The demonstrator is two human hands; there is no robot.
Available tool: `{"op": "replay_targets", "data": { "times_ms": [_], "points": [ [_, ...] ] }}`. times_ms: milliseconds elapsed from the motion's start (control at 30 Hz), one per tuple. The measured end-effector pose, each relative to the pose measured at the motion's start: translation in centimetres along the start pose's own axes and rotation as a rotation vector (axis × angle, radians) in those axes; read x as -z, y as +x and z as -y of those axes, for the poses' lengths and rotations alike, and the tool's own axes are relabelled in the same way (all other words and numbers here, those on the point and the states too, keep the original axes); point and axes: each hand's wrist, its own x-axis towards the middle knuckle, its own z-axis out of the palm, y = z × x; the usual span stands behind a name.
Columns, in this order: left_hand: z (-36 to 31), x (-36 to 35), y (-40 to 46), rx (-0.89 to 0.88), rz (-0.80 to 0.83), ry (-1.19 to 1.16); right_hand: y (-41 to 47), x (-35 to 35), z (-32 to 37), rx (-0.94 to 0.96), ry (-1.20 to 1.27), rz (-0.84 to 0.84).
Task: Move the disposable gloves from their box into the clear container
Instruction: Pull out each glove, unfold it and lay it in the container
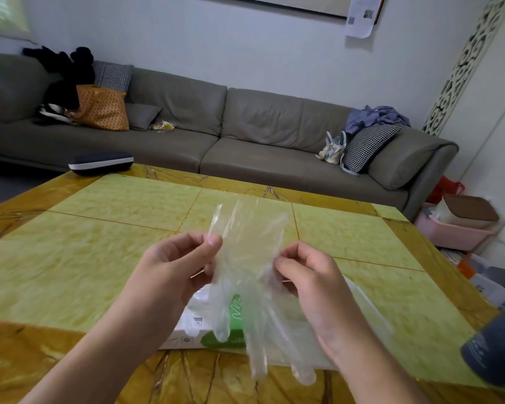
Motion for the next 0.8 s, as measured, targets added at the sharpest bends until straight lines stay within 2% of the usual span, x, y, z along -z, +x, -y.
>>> {"op": "replay_targets", "data": {
  "times_ms": [133,200,300,400,533,800],
  "points": [
    [0.0,-0.3,-0.2,0.011,-0.002,0.029,-0.3,-0.1,0.5,-0.117,0.206,0.151],
    [-0.1,-0.6,-0.4,-0.001,0.009,0.053,-0.4,-0.3,0.4,-0.115,0.153,0.183],
    [-0.2,-0.6,-0.6,0.080,0.101,0.189,-0.2,-0.9,-0.1,-0.043,0.062,0.047],
    [0.1,-0.9,-0.8,0.194,0.189,0.381,0.1,-0.9,-0.7,-0.020,0.106,-0.025],
    [0.2,-0.7,-0.8,0.149,0.187,0.444,0.3,-0.1,-0.2,-0.074,0.211,0.033],
    [-0.6,0.5,-0.3,0.095,0.195,0.573,0.5,2.1,0.7,-0.052,0.177,-0.096]
  ]
}}
